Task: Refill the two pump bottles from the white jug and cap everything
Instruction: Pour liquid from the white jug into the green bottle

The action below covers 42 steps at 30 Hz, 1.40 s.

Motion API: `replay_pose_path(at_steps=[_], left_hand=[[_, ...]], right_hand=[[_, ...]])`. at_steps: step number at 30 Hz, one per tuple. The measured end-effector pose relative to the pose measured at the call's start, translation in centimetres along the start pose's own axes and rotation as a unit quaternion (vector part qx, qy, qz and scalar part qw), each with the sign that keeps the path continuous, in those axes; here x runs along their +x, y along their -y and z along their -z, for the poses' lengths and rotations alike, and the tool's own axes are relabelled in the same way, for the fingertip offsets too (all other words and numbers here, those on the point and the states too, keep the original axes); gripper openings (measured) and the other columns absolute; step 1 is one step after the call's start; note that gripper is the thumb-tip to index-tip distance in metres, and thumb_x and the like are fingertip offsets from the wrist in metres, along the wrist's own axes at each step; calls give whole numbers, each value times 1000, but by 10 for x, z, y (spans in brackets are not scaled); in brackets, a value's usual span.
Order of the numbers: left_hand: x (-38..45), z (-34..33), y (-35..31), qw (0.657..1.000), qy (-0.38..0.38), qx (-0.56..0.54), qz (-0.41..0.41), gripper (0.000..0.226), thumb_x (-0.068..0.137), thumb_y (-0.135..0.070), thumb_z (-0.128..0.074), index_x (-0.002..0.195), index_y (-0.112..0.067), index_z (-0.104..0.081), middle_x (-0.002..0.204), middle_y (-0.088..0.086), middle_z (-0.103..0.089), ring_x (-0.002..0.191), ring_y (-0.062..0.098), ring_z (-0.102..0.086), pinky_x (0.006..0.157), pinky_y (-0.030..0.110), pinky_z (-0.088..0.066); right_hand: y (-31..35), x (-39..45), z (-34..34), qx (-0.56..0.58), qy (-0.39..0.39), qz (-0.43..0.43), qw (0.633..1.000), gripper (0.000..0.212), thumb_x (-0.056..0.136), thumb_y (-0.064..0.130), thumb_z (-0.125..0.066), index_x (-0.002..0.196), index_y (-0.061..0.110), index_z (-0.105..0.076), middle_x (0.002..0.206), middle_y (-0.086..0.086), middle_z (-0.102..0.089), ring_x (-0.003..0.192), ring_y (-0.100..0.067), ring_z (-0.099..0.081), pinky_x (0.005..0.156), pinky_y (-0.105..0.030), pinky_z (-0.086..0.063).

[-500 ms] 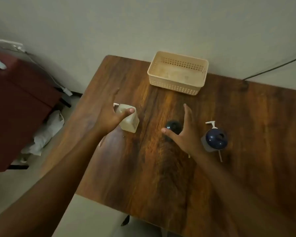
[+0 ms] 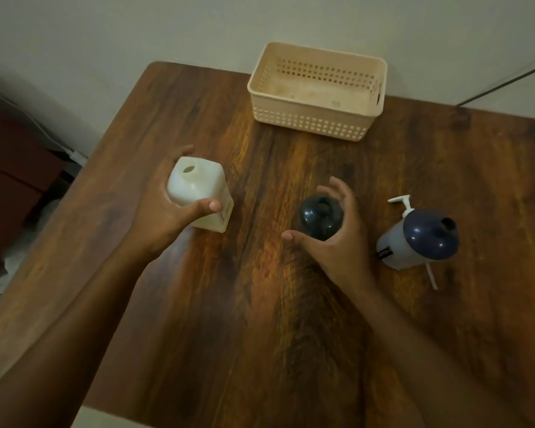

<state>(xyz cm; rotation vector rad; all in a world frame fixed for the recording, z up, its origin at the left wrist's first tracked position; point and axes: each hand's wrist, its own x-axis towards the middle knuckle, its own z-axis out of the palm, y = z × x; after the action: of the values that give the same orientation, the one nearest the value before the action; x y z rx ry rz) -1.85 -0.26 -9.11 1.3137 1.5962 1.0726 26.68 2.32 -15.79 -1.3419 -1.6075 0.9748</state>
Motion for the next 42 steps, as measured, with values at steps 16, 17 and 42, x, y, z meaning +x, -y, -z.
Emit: replay_pose_path(at_steps=[16, 17, 42], left_hand=[[11, 0, 39, 999, 24, 1, -29, 82, 63, -40, -91, 132, -48, -47, 120, -30, -67, 113, -9, -64, 88, 18, -53], [10, -2, 38, 999, 10, 3, -37, 80, 65, -36, -86, 134, -45, -46, 120, -27, -67, 111, -11, -64, 87, 17, -52], [-79, -14, -24, 956, -61, 21, -285, 59, 65, -64, -89, 117, -50, -65, 111, -19, -73, 98, -1, -71, 72, 20, -58]], right_hand=[[1, 11, -8, 8, -33, 57, 998, 57, 69, 45, -91, 115, 23, -64, 104, 11, -68, 94, -3, -65, 77, -19, -52], [1, 12, -8, 10, -32, 62, 998, 56, 70, 43, -91, 114, 23, -63, 103, 12, -67, 93, -1, -64, 76, -15, -50], [55, -103, 44, 41, -72, 93, 992, 65, 70, 44, -91, 124, 24, -62, 117, 9, -67, 107, -11, -63, 92, -34, -55]])
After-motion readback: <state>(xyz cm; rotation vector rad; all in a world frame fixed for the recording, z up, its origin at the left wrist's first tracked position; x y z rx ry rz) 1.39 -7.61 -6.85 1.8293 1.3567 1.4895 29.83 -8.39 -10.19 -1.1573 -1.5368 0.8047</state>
